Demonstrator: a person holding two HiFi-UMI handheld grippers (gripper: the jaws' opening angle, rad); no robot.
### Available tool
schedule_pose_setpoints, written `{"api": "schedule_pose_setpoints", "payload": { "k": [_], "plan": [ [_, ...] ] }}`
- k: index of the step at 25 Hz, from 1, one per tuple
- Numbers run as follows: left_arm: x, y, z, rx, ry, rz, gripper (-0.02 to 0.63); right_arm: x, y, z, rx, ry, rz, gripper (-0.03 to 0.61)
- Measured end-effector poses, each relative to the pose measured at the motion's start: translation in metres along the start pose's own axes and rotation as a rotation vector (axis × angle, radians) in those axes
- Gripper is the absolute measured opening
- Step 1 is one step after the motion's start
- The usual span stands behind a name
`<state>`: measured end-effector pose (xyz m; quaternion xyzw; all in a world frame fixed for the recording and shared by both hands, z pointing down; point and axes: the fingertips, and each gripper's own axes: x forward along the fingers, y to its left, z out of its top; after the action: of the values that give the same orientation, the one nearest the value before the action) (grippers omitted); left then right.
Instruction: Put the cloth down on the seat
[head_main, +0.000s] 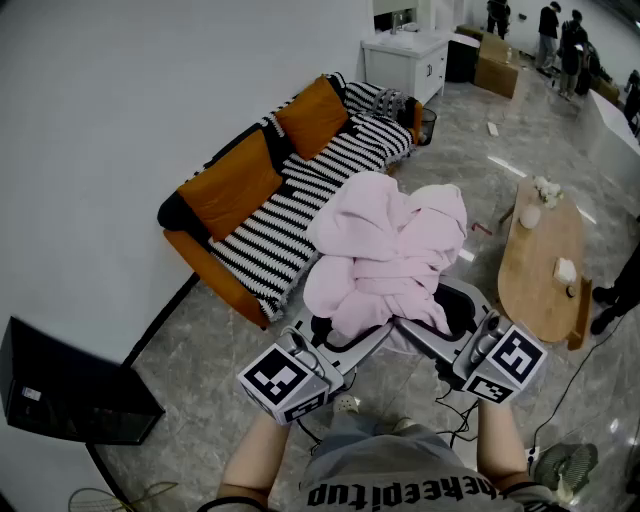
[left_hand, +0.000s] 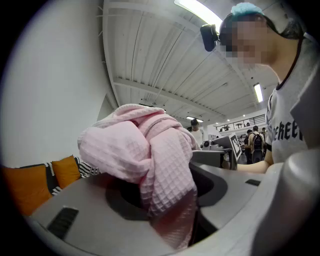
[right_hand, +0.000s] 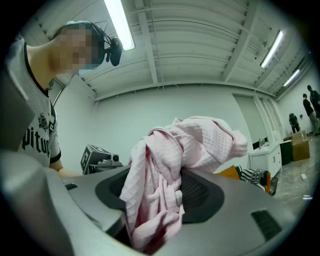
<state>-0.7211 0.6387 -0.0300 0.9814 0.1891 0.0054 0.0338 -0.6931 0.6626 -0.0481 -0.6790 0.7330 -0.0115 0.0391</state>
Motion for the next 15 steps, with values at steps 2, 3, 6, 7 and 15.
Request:
{"api": "schedule_pose_setpoints", "payload": {
  "k": [2, 3, 6, 7, 15],
  "plan": [
    [-0.0001, -0.0005, 0.0007, -0.001, 0.000, -0.003, 0.224, -0.0001, 0.0005, 0.0003, 0.000, -0.001, -0.002, 0.273],
    [-0.0002, -0.0007, 0.0009, -0.002, 0.001, -0.004, 0.224, -0.0002, 0.0008, 0.0004, 0.001, -0.002, -0.003, 0.273],
    [-0.0005, -0.0008, 0.0009, -0.002, 0.006, -0.007, 0.224, -0.0003, 0.0011, 0.0006, 0.001, -0.002, -0.008, 0.273],
    [-0.0005, -0.0005, 0.0010, -0.001, 0.007, -0.008, 0.224, -0.0002, 0.0011, 0.0007, 0.000, -0.002, -0.009, 0.273],
    [0.0001, 0.0002, 0.0007, 0.010, 0.016, -0.020, 0.224, -0.0002, 0.0008, 0.0001, -0.008, -0.012, -0.022, 0.273]
  ]
}}
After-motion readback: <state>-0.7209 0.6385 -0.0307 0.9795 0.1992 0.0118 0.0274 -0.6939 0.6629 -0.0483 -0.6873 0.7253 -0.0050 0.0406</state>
